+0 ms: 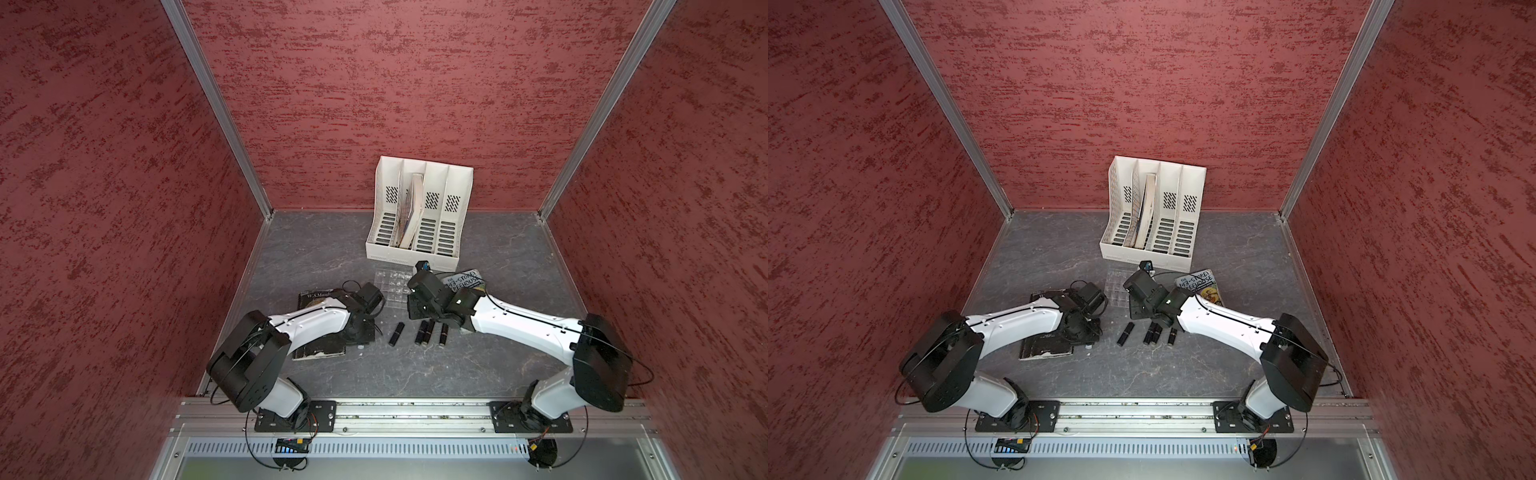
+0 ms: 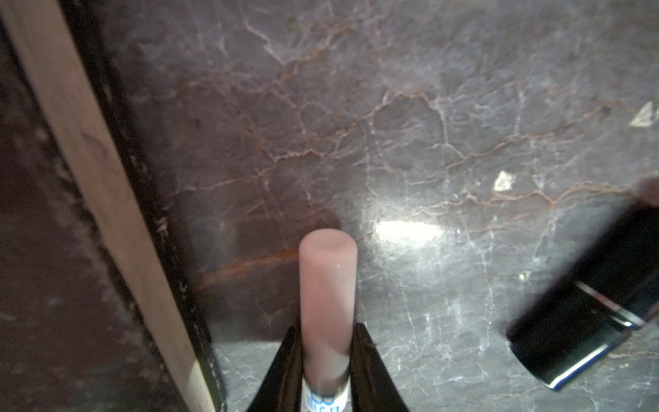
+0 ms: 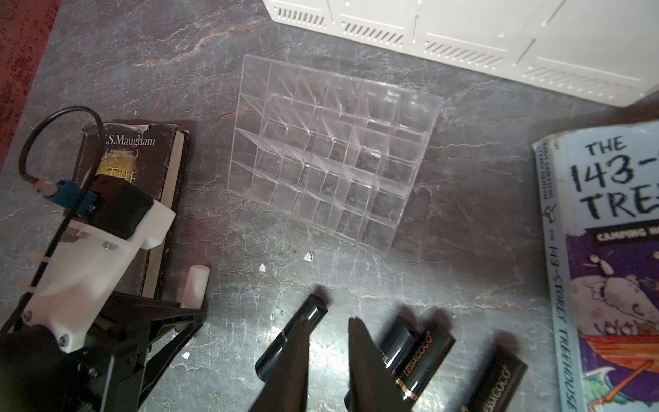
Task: Arrange the lipsticks in the organizer
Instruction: Pick up the lipstick at the center of the board.
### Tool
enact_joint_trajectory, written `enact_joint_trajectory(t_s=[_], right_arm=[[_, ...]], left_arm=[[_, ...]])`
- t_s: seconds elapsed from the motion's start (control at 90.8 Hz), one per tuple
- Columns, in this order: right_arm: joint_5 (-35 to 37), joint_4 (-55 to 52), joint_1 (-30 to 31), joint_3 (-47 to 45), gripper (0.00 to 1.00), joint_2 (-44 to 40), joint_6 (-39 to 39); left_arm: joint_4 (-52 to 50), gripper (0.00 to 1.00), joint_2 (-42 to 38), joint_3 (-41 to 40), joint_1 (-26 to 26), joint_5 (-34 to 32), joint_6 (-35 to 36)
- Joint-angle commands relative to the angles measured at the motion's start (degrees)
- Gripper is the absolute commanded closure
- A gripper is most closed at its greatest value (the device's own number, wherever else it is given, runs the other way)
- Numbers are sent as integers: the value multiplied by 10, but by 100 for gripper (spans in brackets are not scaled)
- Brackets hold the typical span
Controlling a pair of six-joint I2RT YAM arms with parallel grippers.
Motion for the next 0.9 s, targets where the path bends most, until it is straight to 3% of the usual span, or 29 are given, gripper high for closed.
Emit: enact_joint_trajectory(t_s=[0.0,0.132,0.298,0.463,0.893], right_arm=[[-34,-2,3,20,77,6,7],[-149,-11,-31,26,72,-11,35],[-275,-20,-83,61,59,-29,83],[-266,-53,-85,122,53,-16,104],[-251,-54,-75,156,59,3,114]], left_arm=[[-14,82,-5,11,-6,-12,6],[4,82,-71,34,-7,-29,24],[149,81,-162,20,-64,-78,107],[193,81,-182,12,-107,-154,157],[275,81,-235,-42,-158,-178,176]])
